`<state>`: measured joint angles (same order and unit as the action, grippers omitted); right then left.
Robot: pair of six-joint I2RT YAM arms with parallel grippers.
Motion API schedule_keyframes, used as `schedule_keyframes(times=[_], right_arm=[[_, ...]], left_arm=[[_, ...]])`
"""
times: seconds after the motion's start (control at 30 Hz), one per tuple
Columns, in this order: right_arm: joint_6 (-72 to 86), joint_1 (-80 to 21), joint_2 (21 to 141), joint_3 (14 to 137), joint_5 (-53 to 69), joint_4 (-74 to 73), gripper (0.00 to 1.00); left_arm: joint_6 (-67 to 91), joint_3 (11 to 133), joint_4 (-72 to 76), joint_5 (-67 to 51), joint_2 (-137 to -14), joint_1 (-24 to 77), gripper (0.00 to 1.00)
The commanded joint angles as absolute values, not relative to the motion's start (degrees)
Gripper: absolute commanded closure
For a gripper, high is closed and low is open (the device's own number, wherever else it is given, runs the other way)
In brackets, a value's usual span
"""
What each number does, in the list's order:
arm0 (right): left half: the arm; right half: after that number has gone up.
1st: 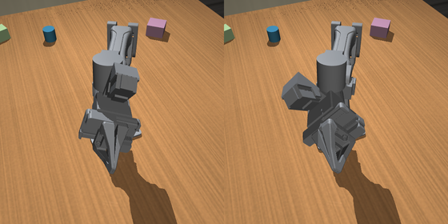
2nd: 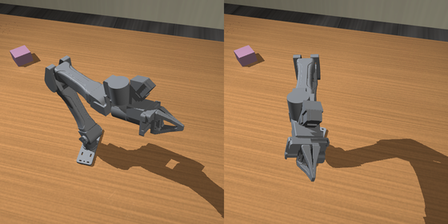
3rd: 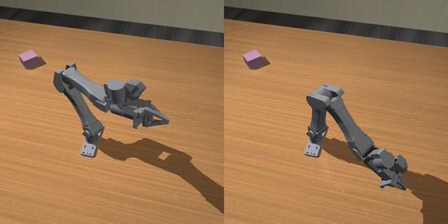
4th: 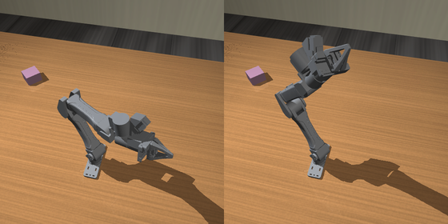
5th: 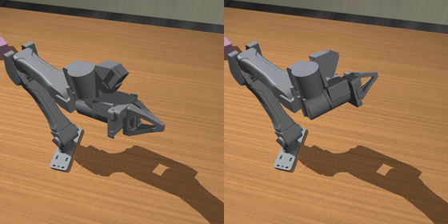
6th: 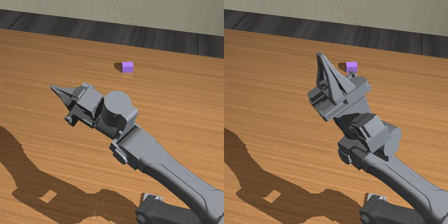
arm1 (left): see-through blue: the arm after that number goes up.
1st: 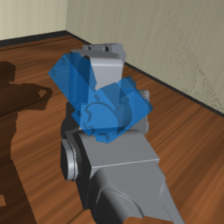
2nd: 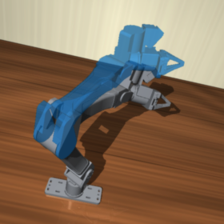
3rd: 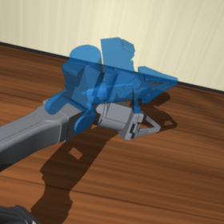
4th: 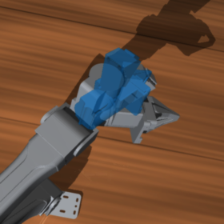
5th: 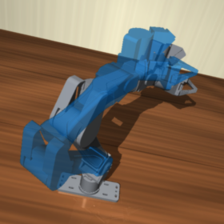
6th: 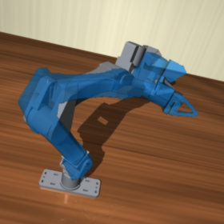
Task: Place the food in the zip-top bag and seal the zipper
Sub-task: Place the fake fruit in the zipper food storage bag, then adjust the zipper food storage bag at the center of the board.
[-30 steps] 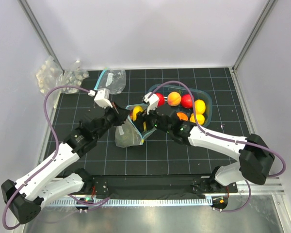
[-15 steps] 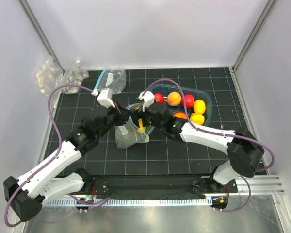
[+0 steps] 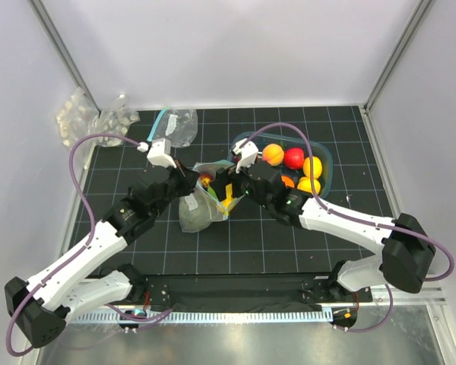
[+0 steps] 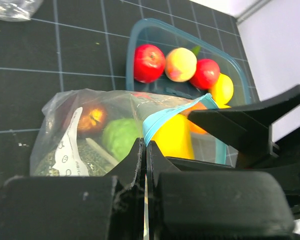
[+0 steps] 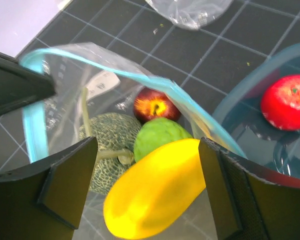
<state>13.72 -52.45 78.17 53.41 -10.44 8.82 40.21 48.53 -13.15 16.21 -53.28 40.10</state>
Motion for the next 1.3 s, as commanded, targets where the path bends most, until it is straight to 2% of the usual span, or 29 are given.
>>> schedule_keyframes(times=[0.0, 0.1, 0.47, 0.6, 0.93, 1.17, 1.27], right_arm=[[16.78, -52.73, 77.17, 55.89, -13.35, 4.26, 0.12], [21.87, -52.82, 78.05, 59.06, -15.38, -3.3, 0.15], [21.27, -53.61, 71.02, 58.45, -22.76, -8.0, 0.13], [19.87, -53.7, 68.56, 58.53, -23.2, -8.96, 0.23], [21.79, -53.7, 76.98, 65.65, -25.22, -17.66, 0.3], [26.97, -53.7, 84.55, 71.89, -29.96, -25.83, 0.27], [26.81, -53.7, 85.16, 72.51, -30.06, -26.98, 0.39]], left_arm=[[39.99, 50.19, -13.36, 20.65, -51.5, 39.99, 1.0], [39.82, 50.1, -13.54, 21.36, -50.63, 39.99, 1.0], [39.99, 49.39, -13.62, 23.73, -49.22, 39.9, 1.0], [40.17, 49.39, -13.62, 23.64, -49.22, 39.9, 1.0], [40.25, 49.31, -13.8, 23.64, -48.61, 39.9, 1.0], [40.25, 49.31, -13.88, 23.91, -48.69, 39.99, 1.0], [40.25, 49.31, -13.89, 23.99, -48.52, 39.9, 1.0]])
